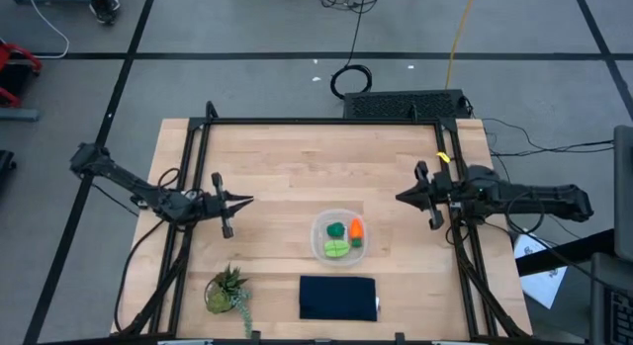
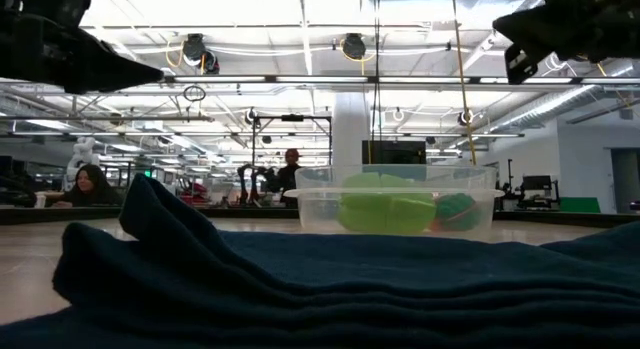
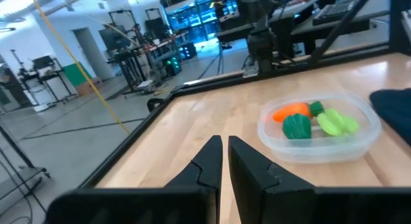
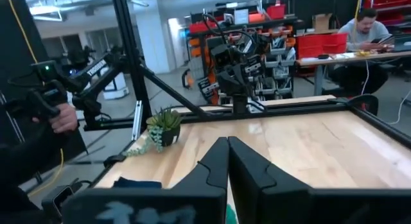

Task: Pick and placing Produce into tupperware
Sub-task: Return to Home Position

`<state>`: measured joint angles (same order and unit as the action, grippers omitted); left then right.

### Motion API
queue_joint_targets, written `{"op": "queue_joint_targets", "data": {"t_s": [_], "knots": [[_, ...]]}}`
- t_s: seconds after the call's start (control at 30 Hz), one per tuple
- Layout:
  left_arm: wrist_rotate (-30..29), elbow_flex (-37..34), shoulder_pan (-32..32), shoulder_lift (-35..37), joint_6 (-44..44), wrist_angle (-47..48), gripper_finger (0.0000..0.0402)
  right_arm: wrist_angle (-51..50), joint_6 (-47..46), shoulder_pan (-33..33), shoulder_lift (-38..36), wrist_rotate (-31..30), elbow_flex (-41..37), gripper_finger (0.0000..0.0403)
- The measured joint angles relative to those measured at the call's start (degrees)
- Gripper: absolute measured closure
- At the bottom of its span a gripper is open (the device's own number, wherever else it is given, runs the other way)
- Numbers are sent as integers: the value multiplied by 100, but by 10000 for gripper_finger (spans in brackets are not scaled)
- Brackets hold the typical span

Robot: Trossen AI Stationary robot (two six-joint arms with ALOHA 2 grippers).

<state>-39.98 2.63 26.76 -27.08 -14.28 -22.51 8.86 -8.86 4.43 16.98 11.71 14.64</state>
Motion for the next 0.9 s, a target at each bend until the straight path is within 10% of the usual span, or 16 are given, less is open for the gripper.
{"op": "queue_joint_targets", "data": {"t_s": [0.9], "knots": [[1646,2,-1337,1224,-402,1187,371,-410,-9,-2,-1226,37,-534,403]]}}
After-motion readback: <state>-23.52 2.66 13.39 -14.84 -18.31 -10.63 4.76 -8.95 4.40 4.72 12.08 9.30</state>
